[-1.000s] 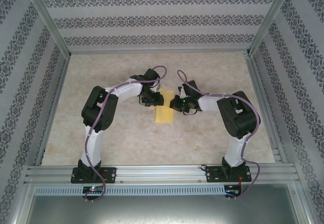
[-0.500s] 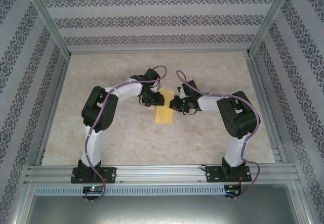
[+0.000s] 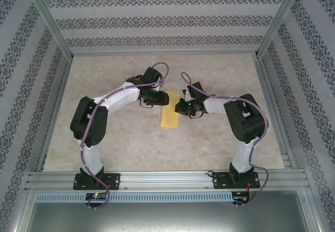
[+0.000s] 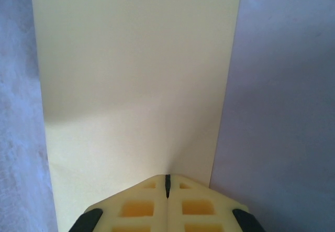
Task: Fold a paper plane with a square sheet of paper (fold left side to right side)
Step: First fold the square sheet of paper in half at the center of the table.
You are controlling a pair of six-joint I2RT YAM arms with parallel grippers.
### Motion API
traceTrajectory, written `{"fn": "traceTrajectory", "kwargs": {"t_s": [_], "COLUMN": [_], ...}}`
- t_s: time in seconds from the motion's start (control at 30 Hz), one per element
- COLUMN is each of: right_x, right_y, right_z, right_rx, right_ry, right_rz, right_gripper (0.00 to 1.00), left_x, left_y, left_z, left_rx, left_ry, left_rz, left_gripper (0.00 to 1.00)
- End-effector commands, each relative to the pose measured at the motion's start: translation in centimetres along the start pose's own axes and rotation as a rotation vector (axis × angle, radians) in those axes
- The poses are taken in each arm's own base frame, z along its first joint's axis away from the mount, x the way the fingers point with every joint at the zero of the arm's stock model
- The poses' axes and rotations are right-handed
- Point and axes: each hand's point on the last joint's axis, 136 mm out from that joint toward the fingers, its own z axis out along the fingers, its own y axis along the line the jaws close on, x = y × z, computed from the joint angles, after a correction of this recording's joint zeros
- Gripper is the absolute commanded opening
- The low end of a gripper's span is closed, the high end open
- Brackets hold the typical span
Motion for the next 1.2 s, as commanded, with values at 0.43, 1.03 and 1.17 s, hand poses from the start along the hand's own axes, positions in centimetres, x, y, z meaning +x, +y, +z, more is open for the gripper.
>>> {"fn": "traceTrajectory", "kwargs": {"t_s": [0.43, 1.03, 1.17], "right_x": [2.1, 2.6, 2.8], "right_y": [-2.8, -3.6, -4.0], "right_z": [1.0, 0.9, 0.9], "right_rx": [0.118, 0.163, 0.182], "right_ry": [0.074, 0.100, 0.111], "right_rz": [0.018, 0.009, 0.007], "right_gripper": [0.00, 0.00, 0.00], "left_x": [0.3, 2.9, 3.1], "left_y": [-3.6, 2.0, 2.8], "left_z": [4.9, 7.8, 7.8], "left_rx": [0.287, 0.121, 0.109], "left_ry": [0.058, 0.116, 0.117], "left_rz": [-0.034, -0.093, -0.106], "left_gripper": [0.31, 0.29, 0.29]}}
